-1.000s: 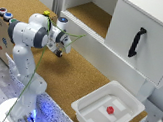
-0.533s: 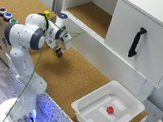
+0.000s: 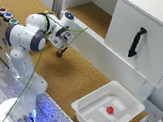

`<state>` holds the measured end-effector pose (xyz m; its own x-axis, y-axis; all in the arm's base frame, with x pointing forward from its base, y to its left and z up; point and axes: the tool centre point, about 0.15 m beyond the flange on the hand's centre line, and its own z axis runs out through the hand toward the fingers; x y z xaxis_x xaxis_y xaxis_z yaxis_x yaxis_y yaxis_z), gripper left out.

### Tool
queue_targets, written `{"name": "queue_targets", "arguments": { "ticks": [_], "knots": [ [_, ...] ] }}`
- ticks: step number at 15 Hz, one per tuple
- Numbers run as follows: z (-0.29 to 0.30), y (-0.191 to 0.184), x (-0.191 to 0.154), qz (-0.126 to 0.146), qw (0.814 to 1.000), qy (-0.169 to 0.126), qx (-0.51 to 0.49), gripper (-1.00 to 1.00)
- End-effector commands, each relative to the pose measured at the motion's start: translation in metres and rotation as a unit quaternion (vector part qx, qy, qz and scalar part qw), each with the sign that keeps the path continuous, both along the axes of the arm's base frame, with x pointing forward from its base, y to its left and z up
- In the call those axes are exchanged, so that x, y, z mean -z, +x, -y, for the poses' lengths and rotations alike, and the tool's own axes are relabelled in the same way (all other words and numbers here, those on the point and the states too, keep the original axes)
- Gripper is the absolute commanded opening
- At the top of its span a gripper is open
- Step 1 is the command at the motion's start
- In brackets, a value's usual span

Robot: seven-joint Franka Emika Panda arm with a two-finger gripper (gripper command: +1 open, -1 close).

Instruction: Push the purple block towards the right

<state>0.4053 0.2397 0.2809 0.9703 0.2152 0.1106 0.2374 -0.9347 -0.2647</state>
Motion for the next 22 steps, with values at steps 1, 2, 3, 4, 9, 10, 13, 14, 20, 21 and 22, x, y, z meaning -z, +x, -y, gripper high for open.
{"name": "queue_targets", "arguments": {
  "ticks": [1, 2, 3, 4, 9, 10, 13, 14, 20, 21, 22],
  "knots": [
    [-0.022, 0.007, 0.016, -0.005, 0.999, 0.021, -0.039, -1.0],
    [-0.022, 0.007, 0.018, -0.001, 0.999, 0.017, -0.034, -1.0],
    [-0.023, 0.007, 0.023, 0.0, 0.999, 0.017, -0.029, -1.0],
    [-0.023, 0.01, 0.027, -0.003, 0.999, 0.024, -0.026, -1.0],
    [-0.016, 0.021, 0.055, -0.015, 0.999, 0.029, -0.005, -1.0],
    [-0.01, 0.025, 0.059, -0.019, 0.999, 0.035, 0.009, -1.0],
    [-0.001, 0.028, 0.068, -0.022, 0.999, 0.032, 0.023, -1.0],
    [0.001, 0.028, 0.068, -0.022, 0.999, 0.033, 0.027, -1.0],
    [0.016, 0.028, 0.075, -0.021, 0.998, 0.027, 0.059, -1.0],
    [0.022, 0.028, 0.075, -0.02, 0.997, 0.021, 0.065, -1.0],
    [0.029, 0.027, 0.075, -0.023, 0.997, 0.018, 0.071, -1.0]
  ]
}}
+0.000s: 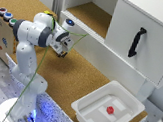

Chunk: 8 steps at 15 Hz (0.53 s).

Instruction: Push the purple block towards the right

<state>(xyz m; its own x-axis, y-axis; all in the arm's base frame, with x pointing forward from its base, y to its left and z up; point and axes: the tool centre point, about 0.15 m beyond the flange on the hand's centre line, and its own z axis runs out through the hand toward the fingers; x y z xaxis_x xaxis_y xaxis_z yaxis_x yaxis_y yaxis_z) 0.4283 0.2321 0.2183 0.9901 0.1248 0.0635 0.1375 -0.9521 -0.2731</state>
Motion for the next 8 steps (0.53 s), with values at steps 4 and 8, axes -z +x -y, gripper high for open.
{"name": "queue_targets", "arguments": {
  "ticks": [4, 8],
  "knots": [
    [0.048, 0.002, 0.017, -0.003, 0.999, 0.003, 0.049, -1.0],
    [0.076, 0.006, 0.013, 0.0, 0.998, -0.01, 0.069, -1.0]
  ]
}}
